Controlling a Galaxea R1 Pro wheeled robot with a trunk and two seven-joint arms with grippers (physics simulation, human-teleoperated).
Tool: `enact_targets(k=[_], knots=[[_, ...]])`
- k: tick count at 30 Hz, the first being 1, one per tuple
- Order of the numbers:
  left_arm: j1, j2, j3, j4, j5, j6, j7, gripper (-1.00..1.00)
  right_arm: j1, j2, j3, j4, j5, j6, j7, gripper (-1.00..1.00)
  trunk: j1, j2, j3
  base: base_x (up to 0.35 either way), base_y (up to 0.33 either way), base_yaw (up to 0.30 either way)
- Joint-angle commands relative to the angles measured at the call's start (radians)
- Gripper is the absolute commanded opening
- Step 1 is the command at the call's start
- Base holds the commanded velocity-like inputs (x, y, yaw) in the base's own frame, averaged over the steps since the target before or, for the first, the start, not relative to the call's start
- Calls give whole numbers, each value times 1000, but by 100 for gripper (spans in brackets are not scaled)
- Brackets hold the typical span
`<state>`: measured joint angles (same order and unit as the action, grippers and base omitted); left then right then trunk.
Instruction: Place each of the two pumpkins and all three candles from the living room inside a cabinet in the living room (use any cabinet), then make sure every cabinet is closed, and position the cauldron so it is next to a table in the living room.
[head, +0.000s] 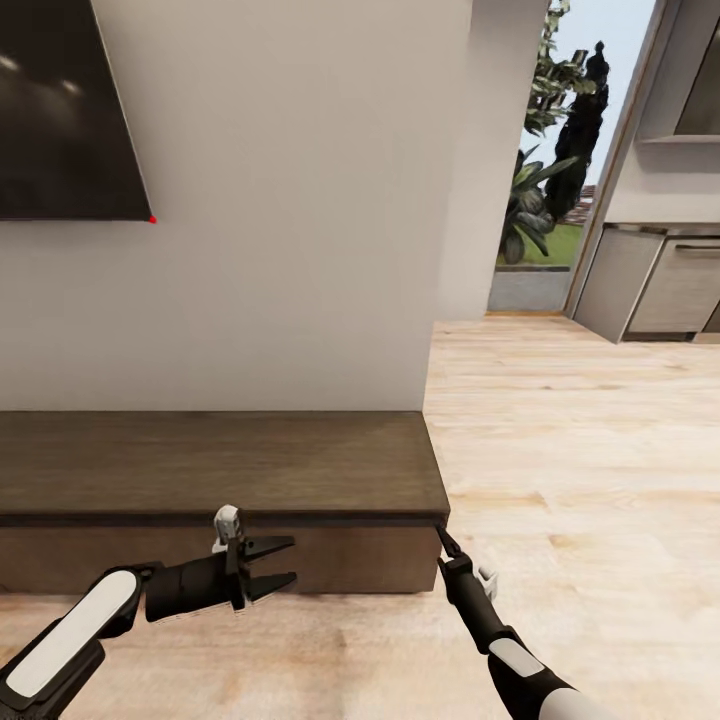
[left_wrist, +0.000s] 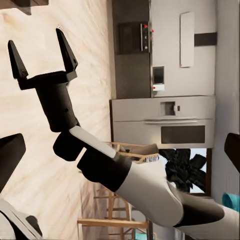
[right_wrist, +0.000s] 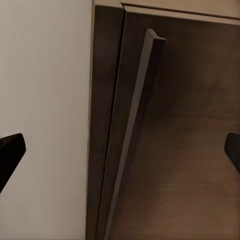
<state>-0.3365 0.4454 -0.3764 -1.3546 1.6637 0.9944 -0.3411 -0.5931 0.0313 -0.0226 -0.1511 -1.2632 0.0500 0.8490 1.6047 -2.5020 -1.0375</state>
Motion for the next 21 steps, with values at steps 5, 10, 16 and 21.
enact_targets(k=[5,10,16,21], knots=[[-1,1,11,4,18,0,-10,100,-1,0,-2,1,-4,5,4,100,0,0,-1,0,0,0],[-1,2,13,5,21,0,-9,100,-1,0,-2,1,-4,5,4,100,0,0,-1,7,0,0],[-1,2,13,5,22,0,-9,100,-1,-1,-3,1,-4,5,4,100,0,0,-1,84,0,0],[0,1,12,5,22,0,-9,100,-1,-2,-3,1,-5,5,4,100,0,0,-1,53,0,0]])
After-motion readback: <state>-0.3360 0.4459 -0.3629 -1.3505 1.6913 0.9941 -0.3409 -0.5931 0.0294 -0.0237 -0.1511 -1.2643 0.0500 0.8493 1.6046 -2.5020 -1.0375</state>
